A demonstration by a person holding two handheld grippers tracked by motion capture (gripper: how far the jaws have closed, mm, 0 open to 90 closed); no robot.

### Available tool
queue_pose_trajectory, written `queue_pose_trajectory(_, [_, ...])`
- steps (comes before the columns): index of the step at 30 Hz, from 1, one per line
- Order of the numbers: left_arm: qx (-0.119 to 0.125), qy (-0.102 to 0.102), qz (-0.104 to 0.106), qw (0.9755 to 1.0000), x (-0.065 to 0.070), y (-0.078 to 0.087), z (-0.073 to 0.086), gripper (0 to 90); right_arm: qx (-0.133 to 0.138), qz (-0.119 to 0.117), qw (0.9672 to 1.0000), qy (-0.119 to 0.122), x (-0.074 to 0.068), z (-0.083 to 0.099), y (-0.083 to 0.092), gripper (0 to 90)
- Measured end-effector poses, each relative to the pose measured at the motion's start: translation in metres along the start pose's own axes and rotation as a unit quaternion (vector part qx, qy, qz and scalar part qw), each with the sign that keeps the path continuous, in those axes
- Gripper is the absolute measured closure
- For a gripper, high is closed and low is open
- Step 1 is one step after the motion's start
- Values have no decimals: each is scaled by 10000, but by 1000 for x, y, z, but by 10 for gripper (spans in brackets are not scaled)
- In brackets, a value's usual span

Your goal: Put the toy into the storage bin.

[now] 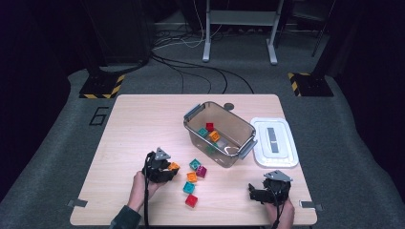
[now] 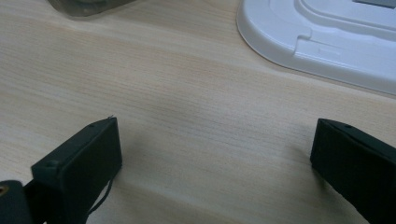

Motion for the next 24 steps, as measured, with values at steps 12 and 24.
queue_pose_trajectory(12, [262, -59, -232, 9994, -18, 21, -25, 585, -2, 0, 10000, 1, 0, 0, 0, 9])
queue_pose_trajectory(24, [502, -390, -529, 9966, -31, 45, -69, 584, -1, -1, 10000, -3, 0, 0, 0, 9])
Point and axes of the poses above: each handheld gripper's, and its own axes: y roughly backward along the jaws, z roughly out of its underside, x roughly to its right, the point moved 3 cm from there along -y, roughly forward along the jaws, and after that the axes turned 10 degrees about -y, right-handed, at the moved point
